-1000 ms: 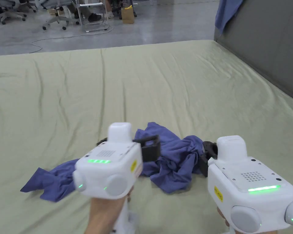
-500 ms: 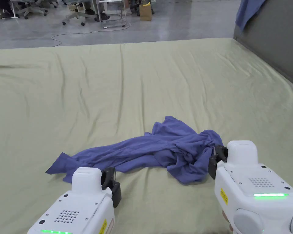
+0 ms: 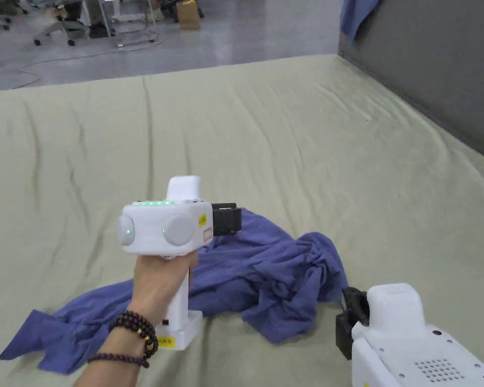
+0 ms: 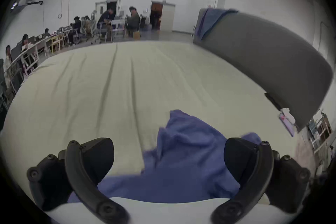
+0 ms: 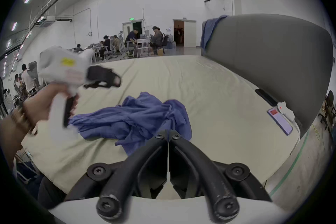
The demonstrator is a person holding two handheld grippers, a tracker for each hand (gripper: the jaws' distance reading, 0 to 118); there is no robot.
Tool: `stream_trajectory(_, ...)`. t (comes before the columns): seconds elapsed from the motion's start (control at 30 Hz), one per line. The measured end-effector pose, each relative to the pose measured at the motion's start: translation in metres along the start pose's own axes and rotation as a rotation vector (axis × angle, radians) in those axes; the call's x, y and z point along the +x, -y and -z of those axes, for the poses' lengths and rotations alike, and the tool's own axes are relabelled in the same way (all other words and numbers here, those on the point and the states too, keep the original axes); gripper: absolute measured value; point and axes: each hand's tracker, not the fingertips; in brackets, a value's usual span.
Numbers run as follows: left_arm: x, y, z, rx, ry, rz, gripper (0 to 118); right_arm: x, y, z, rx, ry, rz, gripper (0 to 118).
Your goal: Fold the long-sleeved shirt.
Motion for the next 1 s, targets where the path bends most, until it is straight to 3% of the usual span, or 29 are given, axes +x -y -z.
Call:
stream_trajectory(0.2,0.022,-0.012,0.100,-0.129,-0.020,0.133,112,0.002,0.009,0.023,-0.093,0.005,0.022,0)
stream_trajectory(0.23,0.023,-0.010,0.110,-0.164,-0.028,0.140,106,0.002,0.009,0.026,-0.097,-0.002,0.021,0)
stream_trajectory(0.27,0.026,-0.008,0.122,-0.197,-0.034,0.145,93,0.002,0.010,0.029,-0.103,-0.004,0.022,0)
stream_trajectory(0.3,0.027,-0.005,0.129,-0.231,-0.035,0.140,70,0.001,0.011,0.032,-0.112,-0.007,0.022,0)
stream_trajectory(0.33,0.030,-0.002,0.131,-0.256,-0.028,0.160,33,0.001,0.013,0.037,-0.118,-0.009,0.021,0)
stream_trajectory(0.37,0.035,-0.002,0.124,-0.207,-0.004,0.170,25,0.000,0.014,0.042,-0.129,0.000,0.017,1)
stream_trajectory(0.4,0.040,-0.006,0.119,-0.197,-0.009,0.197,10,-0.003,0.017,0.047,-0.136,0.031,0.008,19)
stream_trajectory(0.43,0.042,-0.009,0.113,-0.196,0.011,0.212,2,-0.005,0.020,0.054,-0.142,0.036,0.007,57)
stream_trajectory(0.47,0.041,-0.013,0.108,-0.186,-0.001,0.207,2,-0.005,0.023,0.061,-0.164,0.022,0.008,75)
stream_trajectory(0.5,0.033,-0.021,0.106,-0.191,0.017,0.204,2,-0.005,0.026,0.069,-0.199,0.011,0.017,76)
stream_trajectory(0.6,0.020,-0.036,0.089,-0.153,0.035,0.177,2,-0.008,0.029,0.100,-0.273,-0.037,0.022,73)
stream_trajectory(0.67,0.011,-0.047,0.076,-0.132,0.071,0.121,2,-0.011,0.028,0.119,-0.295,-0.078,0.008,64)
stream_trajectory(0.7,0.006,-0.051,0.065,-0.108,0.096,0.096,2,-0.015,0.026,0.131,-0.269,-0.116,-0.021,53)
stream_trajectory(0.73,0.002,-0.055,0.056,-0.079,0.101,0.084,2,-0.017,0.025,0.141,-0.281,-0.119,-0.044,31)
stream_trajectory(0.77,0.001,-0.056,0.051,-0.073,0.096,0.090,2,-0.020,0.023,0.148,-0.310,-0.125,-0.080,16)
stream_trajectory(0.83,-0.009,-0.062,0.031,-0.032,0.082,0.091,2,-0.018,0.014,0.146,-0.318,-0.140,-0.052,3)
stream_trajectory(0.9,-0.022,-0.066,0.010,0.030,0.069,0.072,2,-0.006,0.002,0.131,-0.273,-0.172,-0.001,3)
stream_trajectory(1.0,-0.053,-0.083,-0.030,0.108,0.046,-0.006,2,0.018,-0.033,0.104,-0.168,-0.139,0.062,3)
